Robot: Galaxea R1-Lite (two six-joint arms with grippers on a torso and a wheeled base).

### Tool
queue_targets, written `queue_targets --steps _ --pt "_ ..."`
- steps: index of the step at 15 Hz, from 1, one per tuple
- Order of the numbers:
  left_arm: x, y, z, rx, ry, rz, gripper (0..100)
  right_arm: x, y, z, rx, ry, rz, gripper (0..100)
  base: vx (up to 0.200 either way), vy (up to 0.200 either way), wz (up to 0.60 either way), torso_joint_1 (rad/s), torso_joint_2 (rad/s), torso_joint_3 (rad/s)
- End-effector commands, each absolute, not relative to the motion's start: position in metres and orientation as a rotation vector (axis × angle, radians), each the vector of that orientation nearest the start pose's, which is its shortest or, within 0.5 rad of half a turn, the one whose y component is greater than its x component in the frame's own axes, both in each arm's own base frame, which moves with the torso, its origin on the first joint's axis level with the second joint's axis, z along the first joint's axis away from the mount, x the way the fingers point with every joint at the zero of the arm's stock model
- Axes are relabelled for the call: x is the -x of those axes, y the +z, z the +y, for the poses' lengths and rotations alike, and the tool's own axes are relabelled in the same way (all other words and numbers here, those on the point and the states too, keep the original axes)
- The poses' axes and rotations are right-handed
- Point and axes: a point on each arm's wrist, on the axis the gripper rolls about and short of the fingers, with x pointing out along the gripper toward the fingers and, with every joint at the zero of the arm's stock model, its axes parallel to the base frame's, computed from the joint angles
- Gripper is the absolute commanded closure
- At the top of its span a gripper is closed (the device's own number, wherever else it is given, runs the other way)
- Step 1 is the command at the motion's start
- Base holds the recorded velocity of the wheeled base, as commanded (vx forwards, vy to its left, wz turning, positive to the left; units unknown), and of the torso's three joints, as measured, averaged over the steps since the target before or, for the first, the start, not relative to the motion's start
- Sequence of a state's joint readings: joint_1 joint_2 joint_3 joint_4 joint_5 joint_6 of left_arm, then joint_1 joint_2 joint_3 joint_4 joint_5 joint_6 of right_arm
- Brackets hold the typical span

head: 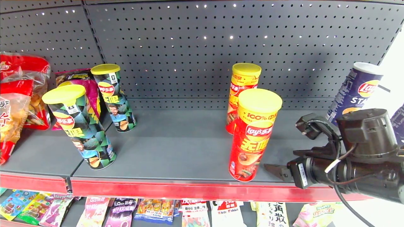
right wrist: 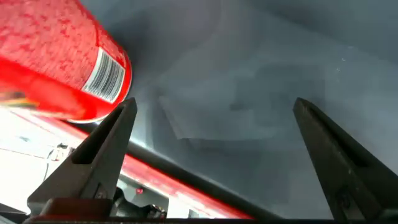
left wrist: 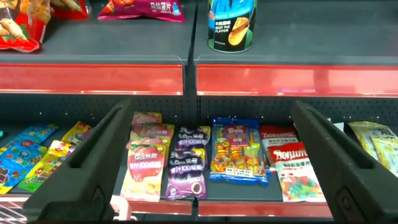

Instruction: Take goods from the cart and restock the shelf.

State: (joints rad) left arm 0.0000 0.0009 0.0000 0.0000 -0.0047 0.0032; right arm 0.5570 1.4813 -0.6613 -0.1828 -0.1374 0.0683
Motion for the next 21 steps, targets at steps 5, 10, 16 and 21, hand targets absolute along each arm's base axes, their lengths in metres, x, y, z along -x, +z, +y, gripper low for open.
queue_targets --steps 5,10,16,21 --pt "0.023 0.075 0.0 -0.003 -0.005 0.0 0 -0.22 0.16 0.121 0.181 0.355 0.623 0 0.0 0.0 0.0 0.0 0.0 0.0" --pt "0.023 0.075 0.0 -0.003 -0.005 0.0 0 -0.222 0.156 0.122 0.193 0.358 0.635 0 0.0 0.0 0.0 0.0 0.0 0.0" --pt "0.023 0.075 0.0 -0.003 -0.005 0.0 0 -0.218 0.152 0.127 0.207 0.381 0.649 0 0.0 0.0 0.0 0.0 0.0 0.0" --pt "0.023 0.075 0.0 -0.003 -0.005 0.0 0 -0.215 0.15 0.13 0.215 0.396 0.658 0 0.0 0.0 0.0 0.0 0.0 0.0"
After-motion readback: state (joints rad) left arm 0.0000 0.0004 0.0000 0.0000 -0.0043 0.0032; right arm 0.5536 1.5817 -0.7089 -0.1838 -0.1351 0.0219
